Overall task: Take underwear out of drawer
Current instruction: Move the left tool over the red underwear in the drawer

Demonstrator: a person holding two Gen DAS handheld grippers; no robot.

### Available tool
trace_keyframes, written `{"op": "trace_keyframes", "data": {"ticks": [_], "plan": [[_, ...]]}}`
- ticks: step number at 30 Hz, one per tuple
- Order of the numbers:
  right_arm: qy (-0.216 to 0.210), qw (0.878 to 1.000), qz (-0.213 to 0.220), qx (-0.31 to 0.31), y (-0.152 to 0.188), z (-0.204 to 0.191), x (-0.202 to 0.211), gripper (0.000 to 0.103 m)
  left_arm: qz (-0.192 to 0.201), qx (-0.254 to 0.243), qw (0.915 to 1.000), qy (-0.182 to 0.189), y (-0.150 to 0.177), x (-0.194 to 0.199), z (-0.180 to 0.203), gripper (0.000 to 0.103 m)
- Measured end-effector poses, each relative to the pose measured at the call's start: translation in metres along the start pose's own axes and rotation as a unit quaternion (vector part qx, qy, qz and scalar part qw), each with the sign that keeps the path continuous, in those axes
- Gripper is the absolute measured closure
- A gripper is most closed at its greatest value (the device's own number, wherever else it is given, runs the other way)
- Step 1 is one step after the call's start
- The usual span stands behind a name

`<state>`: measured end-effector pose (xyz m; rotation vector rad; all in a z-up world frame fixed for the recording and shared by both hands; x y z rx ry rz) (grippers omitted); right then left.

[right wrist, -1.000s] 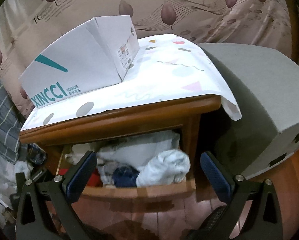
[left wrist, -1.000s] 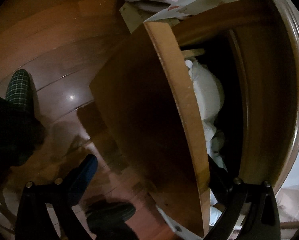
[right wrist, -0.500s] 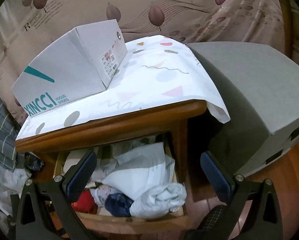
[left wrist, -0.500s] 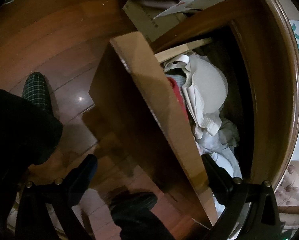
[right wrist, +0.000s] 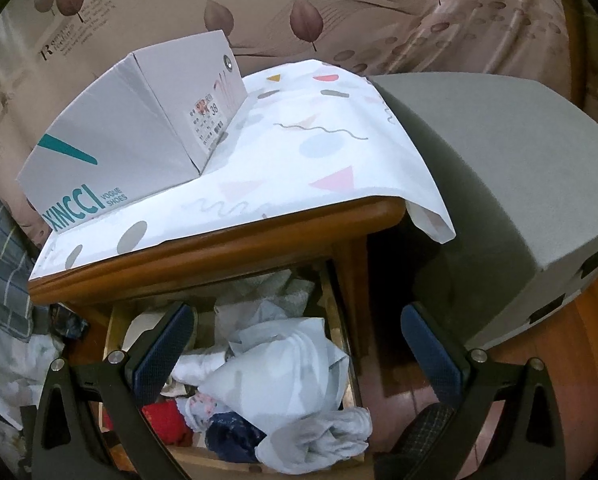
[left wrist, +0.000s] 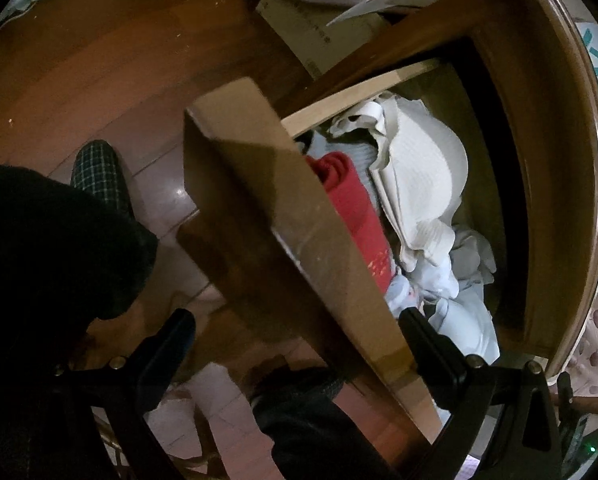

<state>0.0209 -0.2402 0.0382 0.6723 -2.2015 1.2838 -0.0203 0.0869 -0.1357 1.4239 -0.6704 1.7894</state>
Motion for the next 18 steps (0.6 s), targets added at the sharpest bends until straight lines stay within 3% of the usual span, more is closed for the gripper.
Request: {"op": "trace_keyframes", "data": {"ticks": [3, 11, 14, 18], "plan": [[0.000, 1.000, -0.013, 0.005, 0.002, 0.001, -0.004, 0.000, 0.029, -0.037, 0.9985, -0.027, -0.004, 0.007, 0.008, 0.000], [-0.016, 0.999, -0.045, 0.020, 0.010, -0.007, -0.014, 0.001, 0.056, -0.090, 0.9904, -0.088, -0.006, 0.020, 0.021, 0.001], [-0.018, 0.998, -0.049, 0.023, 0.010, -0.008, -0.015, 0.001, 0.069, -0.126, 0.9846, -0.100, 0.002, 0.034, 0.029, 0.001], [-0.013, 0.999, -0.045, 0.019, 0.009, -0.008, -0.014, 0.001, 0.088, -0.193, 0.9703, -0.116, 0.012, 0.054, 0.041, 0.001]]}}
Point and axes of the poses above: each gripper's, at about its wrist camera, not at the fingertips, and x roughly against the way its jaws point, z to its right, y to its underside, the point moved 6 cm from there along -x, roughly the way its jaws point, and after that the axes turned 13 degrees about -y, right-handed, at the moved point
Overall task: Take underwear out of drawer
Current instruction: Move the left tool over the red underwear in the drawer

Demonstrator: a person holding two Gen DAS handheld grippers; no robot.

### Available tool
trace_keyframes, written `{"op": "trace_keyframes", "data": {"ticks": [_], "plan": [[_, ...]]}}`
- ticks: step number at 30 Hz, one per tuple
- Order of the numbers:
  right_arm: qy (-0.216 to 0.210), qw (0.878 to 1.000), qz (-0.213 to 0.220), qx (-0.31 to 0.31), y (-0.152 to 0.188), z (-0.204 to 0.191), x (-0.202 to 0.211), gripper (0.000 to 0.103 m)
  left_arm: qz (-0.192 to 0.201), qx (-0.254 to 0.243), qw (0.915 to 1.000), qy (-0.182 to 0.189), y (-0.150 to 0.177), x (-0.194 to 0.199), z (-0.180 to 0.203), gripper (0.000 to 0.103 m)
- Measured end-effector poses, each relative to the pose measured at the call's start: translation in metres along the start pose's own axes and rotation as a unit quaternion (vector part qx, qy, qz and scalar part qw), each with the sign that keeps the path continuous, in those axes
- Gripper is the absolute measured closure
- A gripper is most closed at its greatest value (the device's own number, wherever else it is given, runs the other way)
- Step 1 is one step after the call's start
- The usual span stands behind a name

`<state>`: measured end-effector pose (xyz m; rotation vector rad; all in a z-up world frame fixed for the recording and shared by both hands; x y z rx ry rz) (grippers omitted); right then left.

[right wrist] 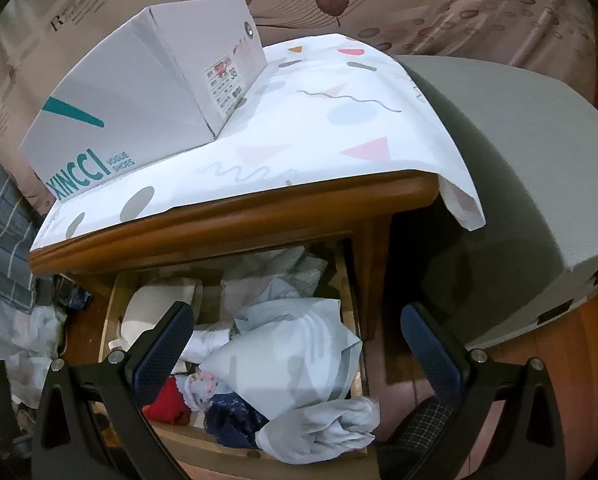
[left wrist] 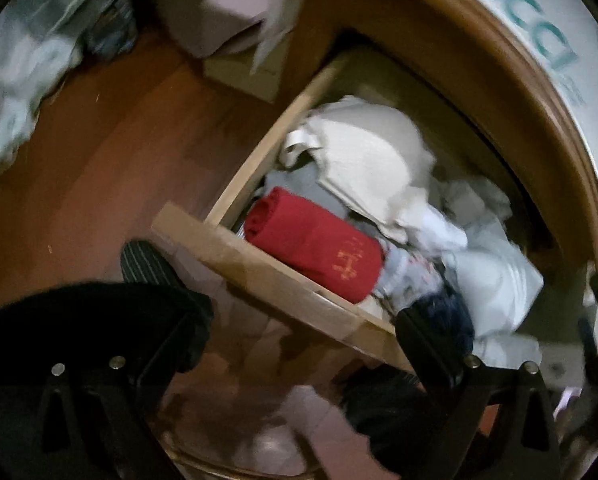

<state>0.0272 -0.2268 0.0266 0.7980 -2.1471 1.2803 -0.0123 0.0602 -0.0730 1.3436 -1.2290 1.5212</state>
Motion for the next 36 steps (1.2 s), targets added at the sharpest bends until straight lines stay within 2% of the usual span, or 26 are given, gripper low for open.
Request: {"op": "trace_keyframes", "data": {"ticks": [3, 6, 8, 10, 13, 16, 20, 24, 27, 33, 36], "plan": [[0.000, 1.000, -0.002, -0.001, 0.000, 0.001, 0.000, 0.001, 0.021, -0.061, 0.9979, 0.004, -0.006, 0.021, 0.013, 0.001], [0.000, 1.000, -0.007, 0.000, -0.001, 0.001, 0.001, 0.001, 0.046, -0.122, 0.9911, 0.027, -0.019, 0.040, 0.028, 0.001], [0.001, 1.000, -0.014, 0.000, -0.001, 0.001, 0.000, 0.001, 0.056, -0.168, 0.9837, 0.034, -0.028, 0.046, 0.039, 0.001], [0.001, 1.000, -0.031, 0.002, 0.002, 0.001, -0.004, 0.001, 0.048, -0.216, 0.9743, 0.044, -0.034, 0.042, 0.049, 0.001], [-0.013, 0.998, -0.058, 0.002, 0.008, -0.001, -0.011, 0.001, 0.035, -0.261, 0.9641, 0.037, -0.038, 0.031, 0.059, 0.001], [-0.015, 0.997, -0.072, 0.005, 0.013, -0.002, -0.016, 0.001, 0.026, -0.310, 0.9497, 0.035, -0.039, 0.017, 0.069, 0.001], [-0.002, 0.997, -0.072, 0.014, 0.013, -0.001, -0.016, 0.001, -0.009, -0.340, 0.9393, 0.044, -0.040, -0.005, 0.079, 0.001], [0.006, 0.996, -0.084, 0.021, 0.015, 0.000, -0.021, 0.001, -0.025, -0.372, 0.9272, 0.030, -0.040, -0.024, 0.086, 0.001], [0.009, 0.994, -0.102, 0.025, 0.019, 0.000, -0.028, 0.001, -0.034, -0.380, 0.9242, 0.018, -0.040, -0.036, 0.087, 0.001], [0.019, 0.994, -0.107, 0.028, 0.021, 0.002, -0.031, 0.001, -0.045, -0.411, 0.9106, -0.009, -0.032, -0.060, 0.094, 0.001], [0.021, 0.993, -0.111, 0.026, 0.022, 0.003, -0.032, 0.001, -0.062, -0.410, 0.9100, -0.021, -0.031, -0.074, 0.093, 0.001]]}}
Point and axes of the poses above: each gripper's, at about its wrist camera, not at the fingertips, and x roughly against the way its jaws point, z to its right, y to its underside, the point moved 6 cm from there along -x, roughly the way its jaws point, and after that the axes turned 13 degrees about -y, right-handed, at the moved point
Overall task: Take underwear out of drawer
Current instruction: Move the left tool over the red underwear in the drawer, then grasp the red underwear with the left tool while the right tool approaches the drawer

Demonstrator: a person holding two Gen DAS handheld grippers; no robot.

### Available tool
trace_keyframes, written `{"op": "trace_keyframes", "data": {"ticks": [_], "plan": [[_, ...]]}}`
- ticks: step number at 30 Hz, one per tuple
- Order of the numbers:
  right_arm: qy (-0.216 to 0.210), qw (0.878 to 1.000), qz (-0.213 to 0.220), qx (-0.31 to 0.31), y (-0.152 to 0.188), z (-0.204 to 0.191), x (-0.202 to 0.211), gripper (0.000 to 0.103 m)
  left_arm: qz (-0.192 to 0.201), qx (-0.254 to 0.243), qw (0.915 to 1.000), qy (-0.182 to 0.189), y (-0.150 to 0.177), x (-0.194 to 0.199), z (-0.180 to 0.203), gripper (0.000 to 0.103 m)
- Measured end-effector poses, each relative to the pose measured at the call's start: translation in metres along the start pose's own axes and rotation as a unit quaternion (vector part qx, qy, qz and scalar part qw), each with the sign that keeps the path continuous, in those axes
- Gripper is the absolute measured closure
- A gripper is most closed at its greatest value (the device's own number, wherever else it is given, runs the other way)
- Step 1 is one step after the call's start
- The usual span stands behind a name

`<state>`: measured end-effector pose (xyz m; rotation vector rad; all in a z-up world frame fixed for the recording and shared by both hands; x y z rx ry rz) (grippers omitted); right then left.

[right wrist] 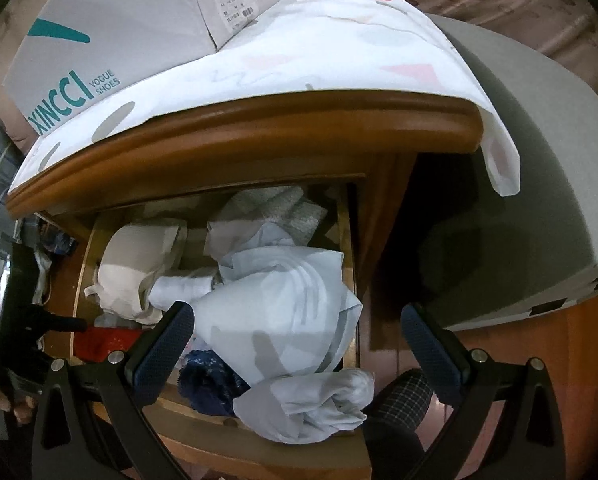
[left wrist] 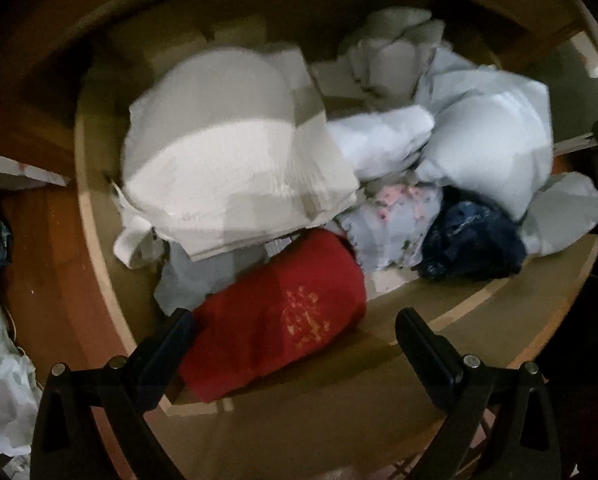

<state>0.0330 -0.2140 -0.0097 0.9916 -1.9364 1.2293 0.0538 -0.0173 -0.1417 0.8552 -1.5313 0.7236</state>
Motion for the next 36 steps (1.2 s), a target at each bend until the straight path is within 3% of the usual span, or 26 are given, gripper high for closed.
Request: {"op": "trace_keyframes", "data": {"ticks": [2, 4, 6, 8, 12, 18, 24, 29, 31, 34, 36], "plan": [[-0.001, 1.000, -0.004, -0.002, 0.000, 0.000, -0.001, 0.001, -0.016, 0.014, 0.9997, 0.009, 0.001, -0.008, -0.002, 0.000], [-0.005, 1.000, -0.007, -0.006, 0.001, 0.000, -0.002, 0.001, -0.018, 0.025, 0.9995, 0.003, 0.000, -0.010, -0.005, 0.006], [-0.005, 1.000, -0.009, -0.009, 0.001, 0.001, -0.004, 0.001, -0.027, 0.027, 0.9992, -0.012, 0.002, -0.015, -0.009, 0.026], [-0.004, 1.000, -0.010, -0.009, 0.001, 0.001, -0.005, 0.001, -0.041, 0.033, 0.9985, -0.019, 0.005, -0.020, -0.011, 0.032], [-0.002, 1.000, -0.012, -0.006, 0.000, -0.001, -0.006, 0.001, -0.033, 0.042, 0.9984, -0.020, 0.006, -0.015, -0.016, 0.056], [-0.003, 1.000, -0.022, -0.006, 0.001, -0.002, -0.011, 0.001, -0.009, 0.067, 0.9977, -0.009, 0.010, 0.000, -0.020, 0.078], [-0.021, 0.999, -0.047, -0.001, 0.008, -0.008, -0.015, 0.001, 0.004, 0.085, 0.9964, 0.004, 0.013, 0.012, -0.030, 0.084], [-0.053, 0.994, -0.082, -0.038, 0.013, -0.003, -0.016, 0.001, 0.007, 0.126, 0.9909, 0.045, 0.017, 0.018, -0.049, 0.088], [-0.076, 0.991, -0.092, -0.054, 0.014, -0.003, -0.014, 0.001, 0.012, 0.144, 0.9881, 0.053, 0.017, 0.022, -0.057, 0.099], [-0.081, 0.988, -0.113, -0.071, 0.016, 0.002, -0.013, 0.001, 0.024, 0.156, 0.9845, 0.077, 0.020, 0.033, -0.061, 0.099], [-0.068, 0.988, -0.122, -0.066, 0.019, 0.005, -0.013, 0.001, 0.030, 0.145, 0.9873, 0.059, 0.019, 0.037, -0.057, 0.099]]}}
Point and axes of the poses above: each gripper's, at about its wrist camera, not at the fingertips, and x roughly against the way its jaws point, z to its right, y to its underside, the point moved 6 cm from there along -x, roughly the way its jaws point, and after that the axes turned 13 degrees about -y, right-handed, at the moved point
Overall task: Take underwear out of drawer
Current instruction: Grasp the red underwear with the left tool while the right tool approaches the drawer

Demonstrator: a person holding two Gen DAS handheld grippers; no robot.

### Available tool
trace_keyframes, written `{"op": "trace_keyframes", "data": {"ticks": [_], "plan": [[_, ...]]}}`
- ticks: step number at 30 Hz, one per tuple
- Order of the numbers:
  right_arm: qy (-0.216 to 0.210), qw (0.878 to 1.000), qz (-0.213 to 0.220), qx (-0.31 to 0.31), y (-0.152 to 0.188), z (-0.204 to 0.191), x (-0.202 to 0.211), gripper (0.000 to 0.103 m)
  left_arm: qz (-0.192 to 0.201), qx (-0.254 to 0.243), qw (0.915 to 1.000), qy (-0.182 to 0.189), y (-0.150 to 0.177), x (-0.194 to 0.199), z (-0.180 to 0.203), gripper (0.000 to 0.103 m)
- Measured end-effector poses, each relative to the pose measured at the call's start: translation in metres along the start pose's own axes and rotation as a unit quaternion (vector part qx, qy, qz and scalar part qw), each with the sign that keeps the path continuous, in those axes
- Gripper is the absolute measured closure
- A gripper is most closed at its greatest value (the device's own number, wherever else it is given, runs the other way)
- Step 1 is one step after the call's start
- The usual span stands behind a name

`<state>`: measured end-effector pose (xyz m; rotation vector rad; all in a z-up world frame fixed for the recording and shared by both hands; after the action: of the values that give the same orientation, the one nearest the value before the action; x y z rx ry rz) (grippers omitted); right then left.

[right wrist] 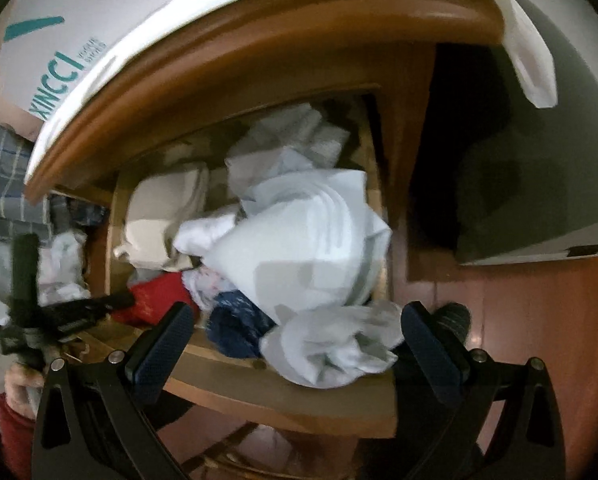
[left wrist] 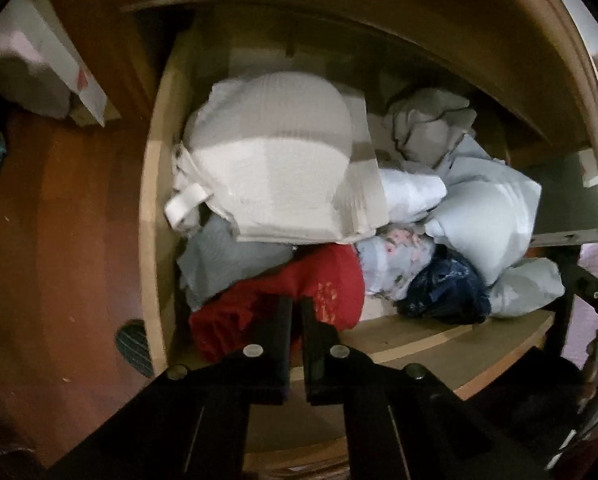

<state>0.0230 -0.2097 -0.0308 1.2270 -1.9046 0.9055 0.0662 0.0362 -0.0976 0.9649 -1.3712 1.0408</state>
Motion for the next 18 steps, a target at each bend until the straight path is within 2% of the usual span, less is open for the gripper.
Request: {"op": "trace_keyframes", "data": {"ticks": [2, 4, 7, 9, 11, 16, 18], "plan": [[0.014, 1.000, -0.011, 0.002, 0.005, 0.003, -0.003, 0.001, -0.007, -0.018, 0.9998, 0.000, 0.005, -0.005, 0.003, 0.099], [0.014, 1.000, -0.020, -0.001, 0.010, 0.005, -0.005, 0.001, -0.010, -0.028, 0.9994, -0.016, 0.009, -0.008, 0.003, 0.097], [0.011, 1.000, -0.024, -0.002, 0.014, 0.005, -0.005, 0.001, -0.022, -0.051, 0.9982, -0.021, 0.001, -0.016, 0.012, 0.080], [0.011, 1.000, -0.026, 0.001, 0.016, 0.003, -0.006, 0.001, -0.025, -0.063, 0.9976, -0.010, -0.002, -0.016, 0.015, 0.057], [0.010, 0.999, -0.030, 0.004, 0.016, 0.000, -0.009, 0.001, -0.028, -0.077, 0.9966, -0.002, -0.007, -0.020, 0.020, 0.054], [0.004, 1.000, -0.029, 0.005, 0.015, -0.004, -0.010, 0.001, -0.047, -0.127, 0.9905, -0.023, -0.012, -0.038, 0.032, 0.049], [0.002, 1.000, -0.029, 0.008, 0.015, -0.006, -0.010, 0.001, -0.048, -0.145, 0.9878, -0.033, -0.012, -0.041, 0.037, 0.043]]}}
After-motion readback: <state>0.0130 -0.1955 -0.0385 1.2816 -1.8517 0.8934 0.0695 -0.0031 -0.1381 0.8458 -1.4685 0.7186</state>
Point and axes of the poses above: each gripper's, at about its wrist camera, not at the fingertips, and x roughly against the way its jaws point, z to its right, y to its underside, the point moved 6 cm from there along -x, roughly the way its jaws point, and after that the axes turned 13 degrees about -y, right-handed, at the moved point
